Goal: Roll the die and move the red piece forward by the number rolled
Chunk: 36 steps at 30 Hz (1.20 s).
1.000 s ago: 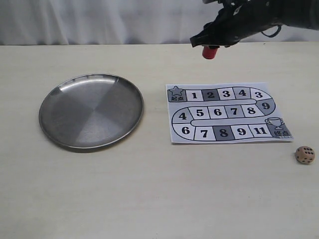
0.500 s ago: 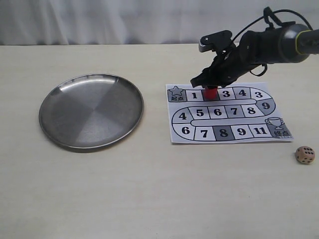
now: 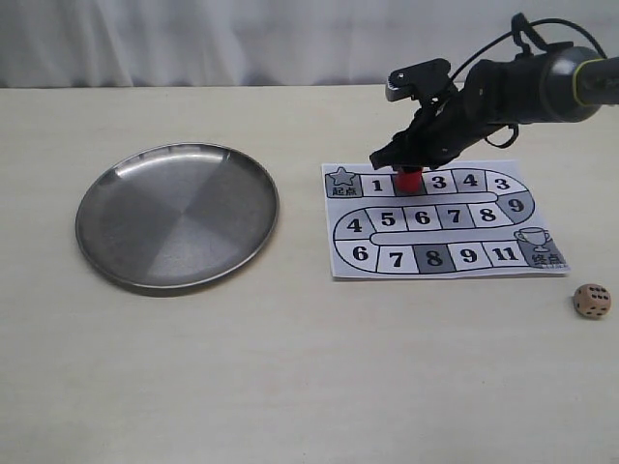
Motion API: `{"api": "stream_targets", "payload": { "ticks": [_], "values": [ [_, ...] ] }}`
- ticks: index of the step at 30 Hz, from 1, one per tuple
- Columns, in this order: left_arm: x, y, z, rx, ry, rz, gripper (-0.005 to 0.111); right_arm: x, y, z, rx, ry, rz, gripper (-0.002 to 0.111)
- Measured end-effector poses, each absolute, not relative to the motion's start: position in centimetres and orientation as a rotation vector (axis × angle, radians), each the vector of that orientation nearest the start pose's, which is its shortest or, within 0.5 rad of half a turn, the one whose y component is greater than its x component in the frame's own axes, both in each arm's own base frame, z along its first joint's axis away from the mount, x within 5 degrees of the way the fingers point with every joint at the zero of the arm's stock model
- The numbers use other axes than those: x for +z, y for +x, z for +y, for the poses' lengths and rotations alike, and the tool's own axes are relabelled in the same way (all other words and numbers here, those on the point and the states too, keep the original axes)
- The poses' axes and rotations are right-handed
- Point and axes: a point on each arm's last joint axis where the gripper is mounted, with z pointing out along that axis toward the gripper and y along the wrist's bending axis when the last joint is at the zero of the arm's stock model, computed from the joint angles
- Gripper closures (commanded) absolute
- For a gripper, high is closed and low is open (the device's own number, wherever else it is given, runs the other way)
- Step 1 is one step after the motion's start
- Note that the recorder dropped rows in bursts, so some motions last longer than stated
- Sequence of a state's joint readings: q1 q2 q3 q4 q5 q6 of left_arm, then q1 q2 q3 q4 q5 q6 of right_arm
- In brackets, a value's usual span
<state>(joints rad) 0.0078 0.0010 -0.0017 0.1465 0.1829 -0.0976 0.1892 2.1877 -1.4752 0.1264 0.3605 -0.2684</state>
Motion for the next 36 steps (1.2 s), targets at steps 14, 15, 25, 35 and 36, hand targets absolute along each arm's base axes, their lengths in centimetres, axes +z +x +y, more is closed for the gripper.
{"api": "stream_targets", "payload": {
  "ticks": [14, 15, 25, 35, 36],
  "values": [
    [19.7, 5.6, 0.3, 0.063, 0.012, 1.664, 0.107, 22.7, 43.9, 8.8, 0.066, -0.424, 2.306, 0.104],
    [19.7, 5.6, 0.3, 0.063, 0.012, 1.664, 0.107, 23.5, 43.7, 8.7, 0.065, -0.418, 2.282, 0.104],
    [19.7, 5.6, 0.3, 0.063, 0.012, 1.664, 0.107, 21.5, 44.4, 5.9, 0.042, -0.34, 2.373, 0.104],
    [19.7, 5.6, 0.3, 0.063, 0.012, 1.664, 0.107, 12.7, 45.1, 5.4, 0.051, -0.347, 2.608, 0.104],
    [19.7, 5.6, 0.3, 0.063, 0.012, 1.664, 0.107, 12.7, 45.2, 5.4, 0.05, -0.346, 2.602, 0.104]
  ]
}}
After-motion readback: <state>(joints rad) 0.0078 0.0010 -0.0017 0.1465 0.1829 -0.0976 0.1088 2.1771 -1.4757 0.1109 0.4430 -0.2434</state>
